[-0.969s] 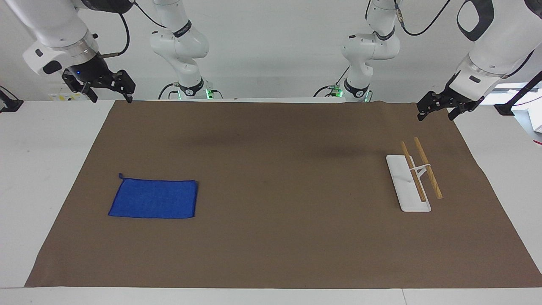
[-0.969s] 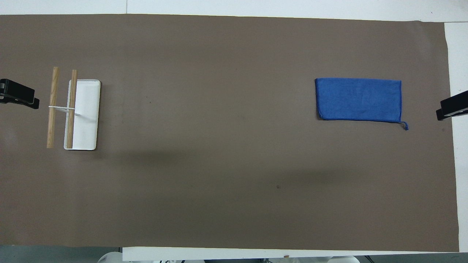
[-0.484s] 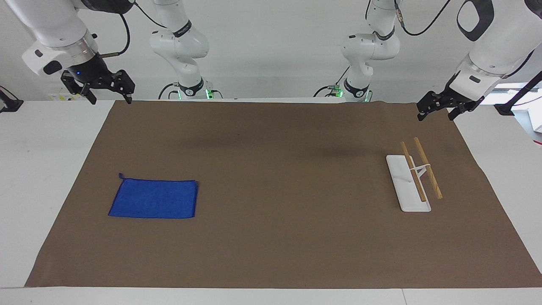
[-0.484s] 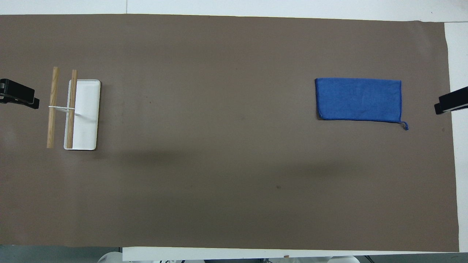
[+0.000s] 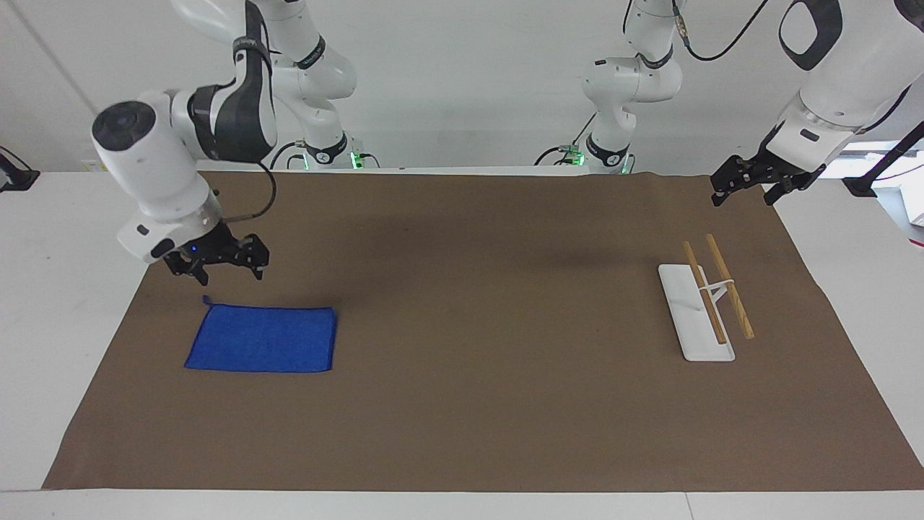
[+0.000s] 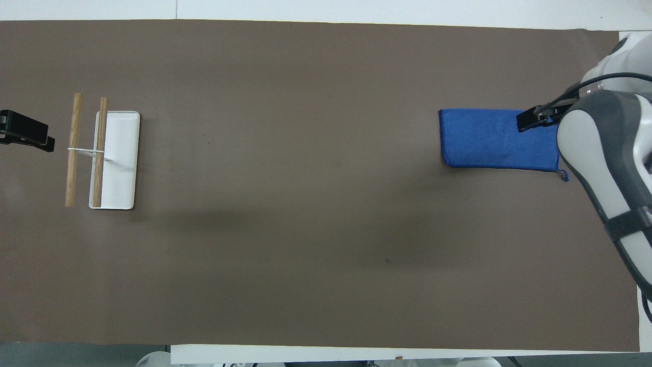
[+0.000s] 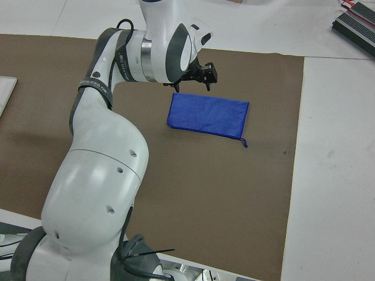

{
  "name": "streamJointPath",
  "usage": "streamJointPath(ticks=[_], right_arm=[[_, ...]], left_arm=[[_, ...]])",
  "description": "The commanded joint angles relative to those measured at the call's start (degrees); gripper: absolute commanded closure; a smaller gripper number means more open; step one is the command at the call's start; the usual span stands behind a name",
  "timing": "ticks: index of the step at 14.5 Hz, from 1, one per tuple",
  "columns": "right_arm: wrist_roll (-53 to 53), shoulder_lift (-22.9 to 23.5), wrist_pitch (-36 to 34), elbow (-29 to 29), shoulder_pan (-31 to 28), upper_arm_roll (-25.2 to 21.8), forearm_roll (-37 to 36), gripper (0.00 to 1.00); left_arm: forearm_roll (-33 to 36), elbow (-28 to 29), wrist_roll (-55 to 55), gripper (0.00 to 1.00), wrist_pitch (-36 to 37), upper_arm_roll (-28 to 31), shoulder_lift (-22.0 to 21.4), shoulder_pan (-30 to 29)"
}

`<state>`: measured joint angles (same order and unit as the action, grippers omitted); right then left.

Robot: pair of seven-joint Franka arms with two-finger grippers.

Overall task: Right arm passes towel to left arm to hang
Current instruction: 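Reach the right gripper down to the edge of the blue towel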

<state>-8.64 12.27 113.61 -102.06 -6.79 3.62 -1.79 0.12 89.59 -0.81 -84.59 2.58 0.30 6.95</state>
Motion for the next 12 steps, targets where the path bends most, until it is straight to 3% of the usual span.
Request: streamJointPath(ticks=[1, 8, 12], right_arm=[[-1.12, 2.3, 7.21, -4.45, -1.03, 0.33, 1.53, 0.0], [-1.64, 8.2, 15.13, -7.8, -0.68, 0.25, 0.65, 0.03], [-1.64, 9.35, 19.27, -9.73, -0.77, 0.25, 0.65, 0.06]], left_arm=[[-0.65, 0.33, -0.25, 0.0, -0.84, 0.67, -0.12, 0.35], [-0.65, 0.33, -0.25, 0.0, -0.84, 0.67, -0.12, 0.35], [-0.65, 0.33, -0.25, 0.0, -0.84, 0.67, -0.12, 0.35]])
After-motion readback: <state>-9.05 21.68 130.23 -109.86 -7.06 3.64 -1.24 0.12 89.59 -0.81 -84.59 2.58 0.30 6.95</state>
